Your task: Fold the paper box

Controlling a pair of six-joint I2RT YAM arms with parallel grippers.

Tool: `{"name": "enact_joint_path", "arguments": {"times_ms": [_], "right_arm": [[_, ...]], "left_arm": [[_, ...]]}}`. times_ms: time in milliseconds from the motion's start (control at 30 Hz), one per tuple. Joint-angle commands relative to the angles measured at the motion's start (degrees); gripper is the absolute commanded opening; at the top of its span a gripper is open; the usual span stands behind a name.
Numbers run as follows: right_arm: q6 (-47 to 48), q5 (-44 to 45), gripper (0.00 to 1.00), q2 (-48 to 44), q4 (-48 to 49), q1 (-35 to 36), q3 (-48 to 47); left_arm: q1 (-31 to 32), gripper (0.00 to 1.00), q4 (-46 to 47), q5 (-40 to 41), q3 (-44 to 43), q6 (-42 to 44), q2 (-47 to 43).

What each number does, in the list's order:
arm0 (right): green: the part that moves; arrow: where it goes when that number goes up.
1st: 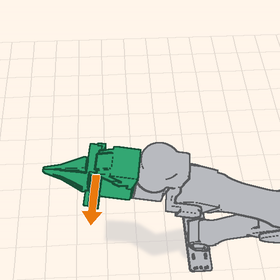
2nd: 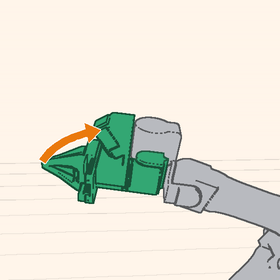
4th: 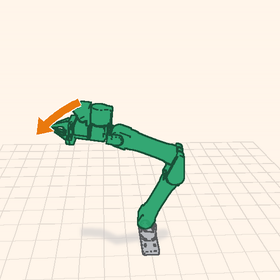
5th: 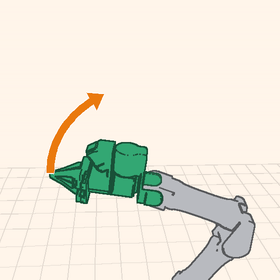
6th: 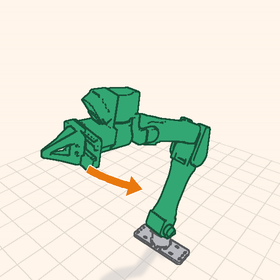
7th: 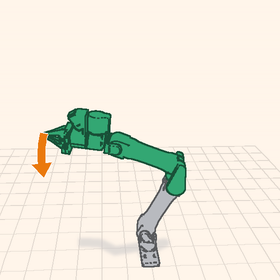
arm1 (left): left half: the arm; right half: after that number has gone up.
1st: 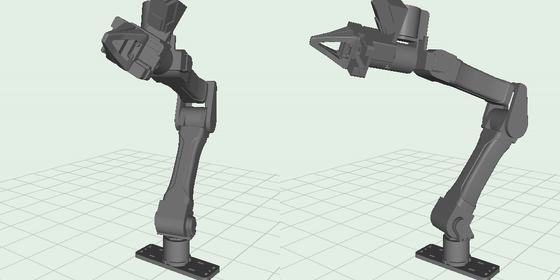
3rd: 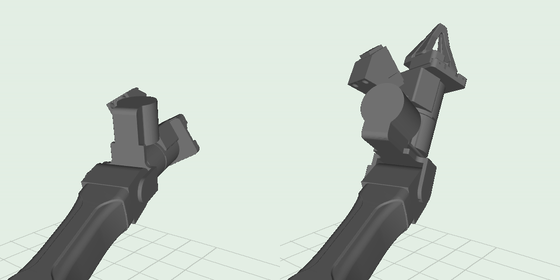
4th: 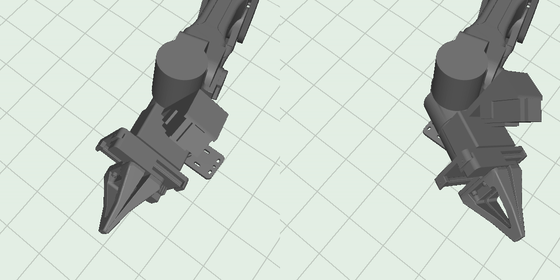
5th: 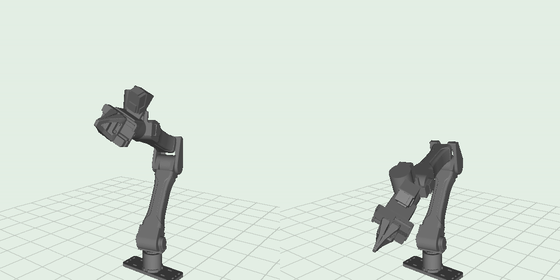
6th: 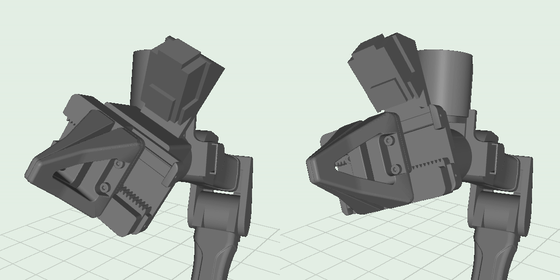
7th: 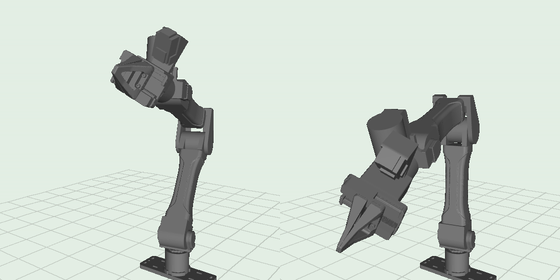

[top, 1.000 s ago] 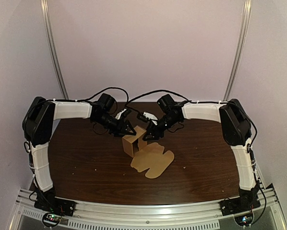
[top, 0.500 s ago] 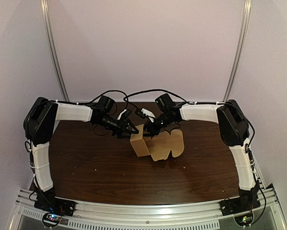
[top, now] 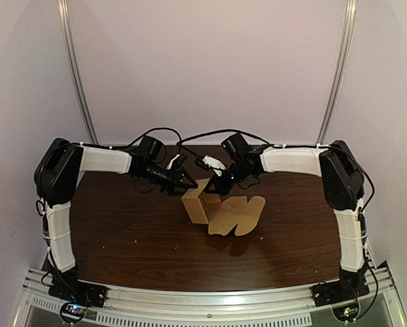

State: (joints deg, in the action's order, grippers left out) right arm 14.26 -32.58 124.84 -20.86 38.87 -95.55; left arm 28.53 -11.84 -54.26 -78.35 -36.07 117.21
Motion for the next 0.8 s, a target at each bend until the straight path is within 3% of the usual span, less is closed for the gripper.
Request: {"name": "enact_joint_path", "arguments": {"times_ms": [0, 267, 333, 467, 767], "right_arm": [[7.2, 5.1, 0.02, -9.0, -13.8, 0.9, -0.3], [20.4, 18.6, 0.02, -7.7, -54.9, 5.1, -9.4], [20.9, 21.8, 0.02, -7.8, -59.1, 5.8, -7.8], [19.8, 25.6, 0.02, -8.3, -61.6, 6.9, -4.2], [16.7, 28.0, 0.06, -11.1, -49.6, 7.4, 7.8]], "left_arm": [[0.0, 0.58, 0.4, 1.6, 0.8, 1.8, -2.8], [-0.3, 0.58, -5.5, 7.0, 3.2, 4.3, -7.5], [-0.3, 0.58, -6.5, 7.9, 3.8, 5.0, -8.0], [-0.3, 0.58, -8.2, 9.6, 4.9, 6.5, -8.8], [-0.3, 0.58, -9.1, 11.5, 5.8, 8.0, -10.6]]}}
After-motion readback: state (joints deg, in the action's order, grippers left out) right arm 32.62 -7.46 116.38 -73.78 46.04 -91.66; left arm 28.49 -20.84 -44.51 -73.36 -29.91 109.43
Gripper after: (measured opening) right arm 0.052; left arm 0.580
